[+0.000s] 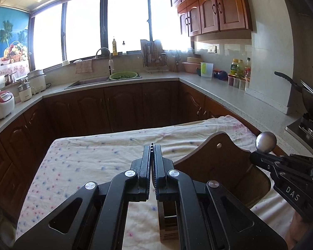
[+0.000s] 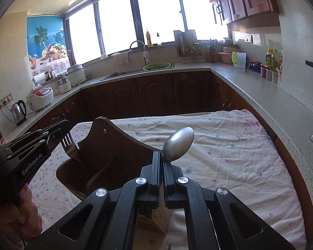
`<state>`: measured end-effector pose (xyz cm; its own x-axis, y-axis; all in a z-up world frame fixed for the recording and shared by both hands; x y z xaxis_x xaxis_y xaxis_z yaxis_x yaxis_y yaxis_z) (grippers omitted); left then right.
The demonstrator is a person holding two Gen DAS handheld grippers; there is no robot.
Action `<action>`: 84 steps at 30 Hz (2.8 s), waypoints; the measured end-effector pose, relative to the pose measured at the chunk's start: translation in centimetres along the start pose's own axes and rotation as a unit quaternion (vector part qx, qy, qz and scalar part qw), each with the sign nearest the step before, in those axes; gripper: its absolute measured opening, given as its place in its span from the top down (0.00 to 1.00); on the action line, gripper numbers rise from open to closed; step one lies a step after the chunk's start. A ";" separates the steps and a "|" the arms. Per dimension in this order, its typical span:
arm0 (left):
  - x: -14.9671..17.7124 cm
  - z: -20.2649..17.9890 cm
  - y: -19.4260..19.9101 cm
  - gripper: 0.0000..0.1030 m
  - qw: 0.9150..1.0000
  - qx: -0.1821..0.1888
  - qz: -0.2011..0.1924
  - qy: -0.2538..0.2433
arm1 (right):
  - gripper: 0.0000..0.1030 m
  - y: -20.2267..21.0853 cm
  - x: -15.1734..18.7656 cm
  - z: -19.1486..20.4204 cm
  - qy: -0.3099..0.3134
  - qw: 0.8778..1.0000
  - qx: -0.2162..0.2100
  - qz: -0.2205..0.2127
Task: Organize utensils
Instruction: 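Lift the fork with the left tool while the right tool carries the spoon into the wooden holder, then open both tools to drop the fork and spoon into the holder, then grasp a wooden chopstick with the left tool while the right tool grasps another chopstick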
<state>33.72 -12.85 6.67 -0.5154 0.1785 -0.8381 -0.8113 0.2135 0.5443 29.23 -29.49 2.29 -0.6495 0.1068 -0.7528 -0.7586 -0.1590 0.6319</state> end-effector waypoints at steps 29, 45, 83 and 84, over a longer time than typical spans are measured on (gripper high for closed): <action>3.0 4.8 8.6 0.16 0.997 -0.025 -0.019 0.065 | 0.17 8.2 1.5 -2.2 -0.084 0.994 -0.040 -0.064; 13.8 7.5 11.5 0.15 0.989 -0.014 0.084 0.120 | 0.13 12.3 11.1 -3.4 -0.136 0.990 -0.025 -0.035; 20.7 6.6 5.9 0.58 0.958 0.004 0.272 0.090 | 0.60 0.3 13.3 -1.6 -0.032 0.989 0.024 0.141; 20.8 6.4 5.8 0.58 0.958 -0.001 0.275 0.083 | 0.61 -0.4 13.3 -1.7 -0.028 0.988 0.029 0.149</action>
<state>20.10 -1.77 -7.35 -0.9020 0.1085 -0.4178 -0.4039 0.1295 0.9056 21.00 -29.66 -8.34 -0.8455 0.1178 -0.5208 -0.5333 -0.1362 0.8349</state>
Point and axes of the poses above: each gripper's, at about its wrist camera, not at the fingertips, and y roughly against the way its jaws point, z to its left, x to its underside, the point moved 3 cm from there along -y, roughly the way its jaws point, and after that the axes turned 7 degrees about z, right-handed, at the moved point
